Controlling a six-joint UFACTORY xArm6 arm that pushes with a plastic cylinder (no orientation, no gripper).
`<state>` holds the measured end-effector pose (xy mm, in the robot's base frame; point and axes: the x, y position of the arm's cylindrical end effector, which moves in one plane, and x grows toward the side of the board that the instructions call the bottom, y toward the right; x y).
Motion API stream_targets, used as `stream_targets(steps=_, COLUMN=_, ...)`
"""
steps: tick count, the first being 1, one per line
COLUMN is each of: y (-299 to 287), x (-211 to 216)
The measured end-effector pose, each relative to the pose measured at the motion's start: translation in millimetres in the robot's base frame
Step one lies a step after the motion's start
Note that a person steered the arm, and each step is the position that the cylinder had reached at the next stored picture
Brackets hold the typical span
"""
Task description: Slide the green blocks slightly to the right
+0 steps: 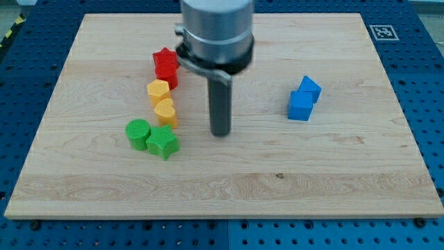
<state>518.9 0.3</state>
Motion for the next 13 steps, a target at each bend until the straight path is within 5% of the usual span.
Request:
stream_targets(steps=2, y=-25.0, x=99.7)
stream_targets(steps=5, y=-30.3, x=99.8)
stream_targets(steps=9, y=-203.1, x=10.8)
stream_targets(steps=13, y=-191.6, x=-20.1)
